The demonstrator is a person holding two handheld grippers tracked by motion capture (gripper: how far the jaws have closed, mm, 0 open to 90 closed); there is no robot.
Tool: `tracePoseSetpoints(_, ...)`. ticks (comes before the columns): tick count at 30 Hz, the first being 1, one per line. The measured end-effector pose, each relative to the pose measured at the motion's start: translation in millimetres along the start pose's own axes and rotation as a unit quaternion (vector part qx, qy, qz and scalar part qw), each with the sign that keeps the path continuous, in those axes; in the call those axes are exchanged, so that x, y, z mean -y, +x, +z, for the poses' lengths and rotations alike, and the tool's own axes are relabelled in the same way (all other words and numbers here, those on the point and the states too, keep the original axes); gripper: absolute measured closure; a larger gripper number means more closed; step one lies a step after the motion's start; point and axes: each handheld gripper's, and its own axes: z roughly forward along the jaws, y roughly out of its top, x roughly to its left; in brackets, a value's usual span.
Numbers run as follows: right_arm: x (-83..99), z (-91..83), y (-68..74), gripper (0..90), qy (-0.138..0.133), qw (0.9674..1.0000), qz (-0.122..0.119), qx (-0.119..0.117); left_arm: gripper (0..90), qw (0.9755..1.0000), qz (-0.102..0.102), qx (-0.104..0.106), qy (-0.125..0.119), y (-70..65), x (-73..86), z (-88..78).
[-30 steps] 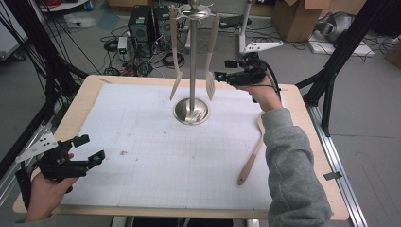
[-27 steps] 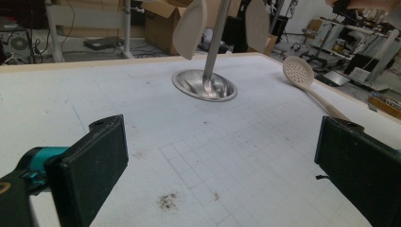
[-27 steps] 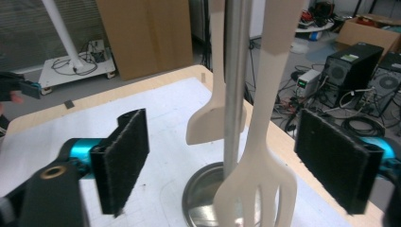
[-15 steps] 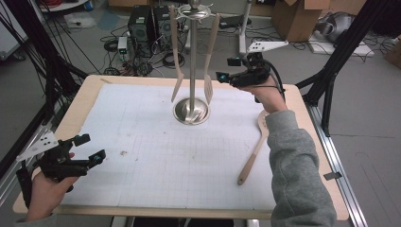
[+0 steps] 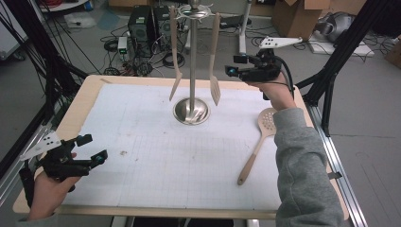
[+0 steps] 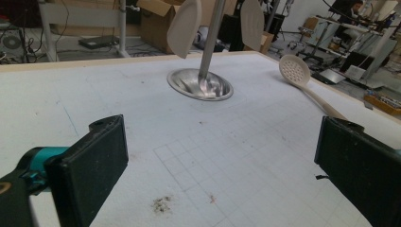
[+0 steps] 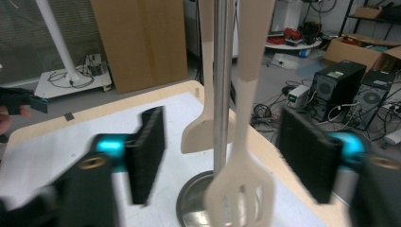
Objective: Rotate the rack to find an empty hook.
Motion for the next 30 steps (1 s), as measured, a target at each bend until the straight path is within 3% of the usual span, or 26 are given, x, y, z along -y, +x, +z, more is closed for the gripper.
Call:
tracePoseSetpoints(6,-7.4,-5.8,-0.8,60.6,-0.002,1.0,0.003,0.005,3.9,1.0,0.0,0.0,0.002,-0.3,0.3,0.5)
tracePoseSetpoints(15,-29.4,-9.6,4.9,85.2,-0.007,0.9998,-0.013,0.009,3.9,1.0,-0.001,0.002,0.001,-0.3,0.6,1.0)
tracePoseSetpoints(19,-39.0,-6.8,9.4,89.3,-0.006,0.9997,-0.024,0.004,3.9,1.0,-0.003,0.002,0.001,-0.6,0.9,1.5)
tracePoseSetpoints(30,-63.9,-2.3,20.6,89.5,-0.013,0.9993,-0.034,0.0,3.9,1.0,-0.003,0.003,0.003,0.2,2.1,2.0)
